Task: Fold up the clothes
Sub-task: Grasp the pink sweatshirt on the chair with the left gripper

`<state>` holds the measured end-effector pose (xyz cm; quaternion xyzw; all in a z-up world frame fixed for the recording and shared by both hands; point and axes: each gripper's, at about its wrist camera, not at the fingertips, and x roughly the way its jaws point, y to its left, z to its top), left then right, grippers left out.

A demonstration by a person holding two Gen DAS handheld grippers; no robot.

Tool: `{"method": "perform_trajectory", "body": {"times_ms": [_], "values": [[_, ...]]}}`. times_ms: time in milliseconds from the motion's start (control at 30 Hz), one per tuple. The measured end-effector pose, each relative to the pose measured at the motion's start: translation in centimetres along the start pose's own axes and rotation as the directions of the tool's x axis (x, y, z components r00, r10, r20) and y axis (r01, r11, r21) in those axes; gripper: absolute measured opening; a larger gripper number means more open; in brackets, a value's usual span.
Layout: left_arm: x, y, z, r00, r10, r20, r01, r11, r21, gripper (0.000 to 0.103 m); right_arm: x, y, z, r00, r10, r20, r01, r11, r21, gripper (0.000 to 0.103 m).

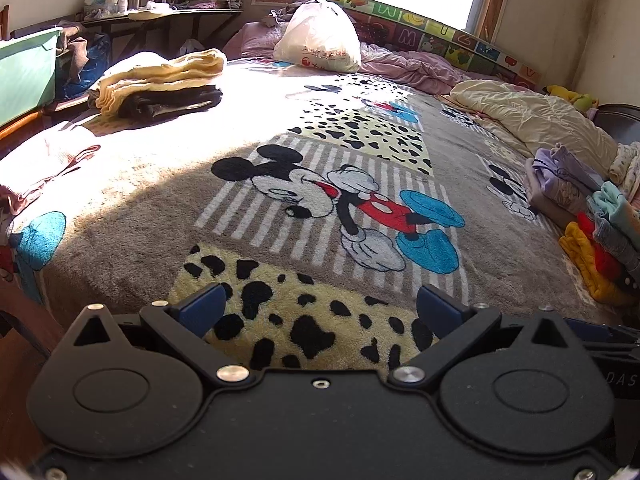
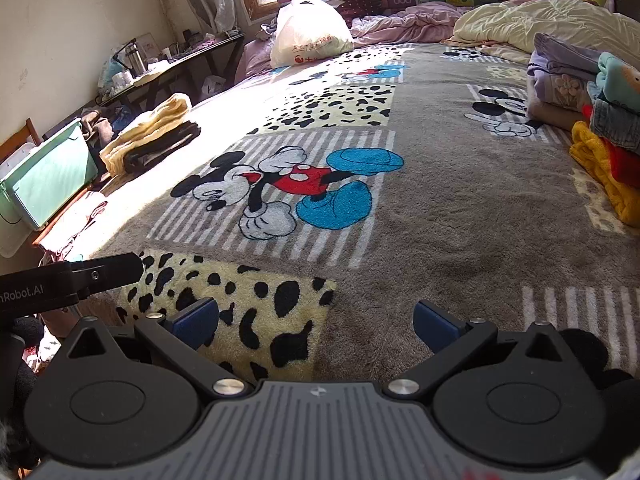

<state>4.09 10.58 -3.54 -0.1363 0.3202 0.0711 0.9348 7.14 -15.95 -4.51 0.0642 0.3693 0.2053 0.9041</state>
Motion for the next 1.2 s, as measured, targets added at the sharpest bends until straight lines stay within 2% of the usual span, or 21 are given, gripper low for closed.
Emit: {"method": "perform_trajectory", "body": {"times_ms": [167,300,367,467,567,633,700,767,833,900,1000,1100,1200], "values": [[1.4,6.8,1.6,0.996,0.084,0.03,-0.08,0.99,-0.12,0.103,2.1,1.9,1.7,0.996,0.061,0.07,-0.055,0.994,-0.092,0.103],[2.6,12.1,3.0,0.979,0.184,0.087,-0.168,0.972,-0.164,0.103,4.6,3.3,3.0,0.986,0.146,0.074,-0.136,0.982,-0.133,0.103],[3.2,14.7,3.7,0.966,0.233,0.113,-0.21,0.96,-0.188,0.103,6.1,4.0,3.5,0.977,0.209,0.032,-0.202,0.968,-0.15,0.103],[4.1,18.7,4.7,0.94,0.307,0.15,-0.27,0.936,-0.225,0.103,7.6,4.9,3.8,0.963,0.256,0.085,-0.241,0.959,-0.151,0.103],[5.2,21.4,5.6,0.915,0.376,0.15,-0.333,0.91,-0.247,0.103,9.4,5.4,4.2,0.955,0.285,0.081,-0.27,0.949,-0.161,0.103],[5.9,23.2,5.9,0.887,0.427,0.176,-0.377,0.889,-0.259,0.103,10.9,5.1,4.2,0.944,0.323,0.064,-0.312,0.94,-0.136,0.103],[6.9,24.5,6.2,0.866,0.466,0.181,-0.416,0.873,-0.254,0.1,12.0,4.9,4.0,0.94,0.338,0.047,-0.33,0.935,-0.132,0.103],[8.1,26.0,6.5,0.847,0.498,0.186,-0.45,0.858,-0.247,0.075,13.1,4.7,3.6,0.941,0.337,0.024,-0.33,0.933,-0.144,0.103],[9.3,27.3,6.6,0.84,0.515,0.171,-0.47,0.848,-0.244,0.07,14.3,4.4,3.0,0.946,0.323,-0.024,-0.324,0.936,-0.139,0.103],[10.3,28.0,6.8,0.826,0.539,0.165,-0.497,0.834,-0.238,0.069,15.4,3.7,2.3,0.942,0.33,-0.054,-0.334,0.938,-0.097,0.103],[11.9,28.5,7.1,0.806,0.569,0.166,-0.539,0.82,-0.195,0.068,16.2,2.7,1.7,0.931,0.362,-0.045,-0.365,0.929,-0.057,0.103],[13.3,28.8,7.6,0.787,0.595,0.161,-0.577,0.803,-0.148,0.061,16.9,2.5,1.8,0.928,0.369,-0.05,-0.371,0.926,-0.064,0.103],[14.5,28.9,8.5,0.777,0.614,0.142,-0.606,0.789,-0.1,0.056,17.3,3.0,1.8,0.929,0.362,-0.073,-0.369,0.921,-0.127,0.103]]}}
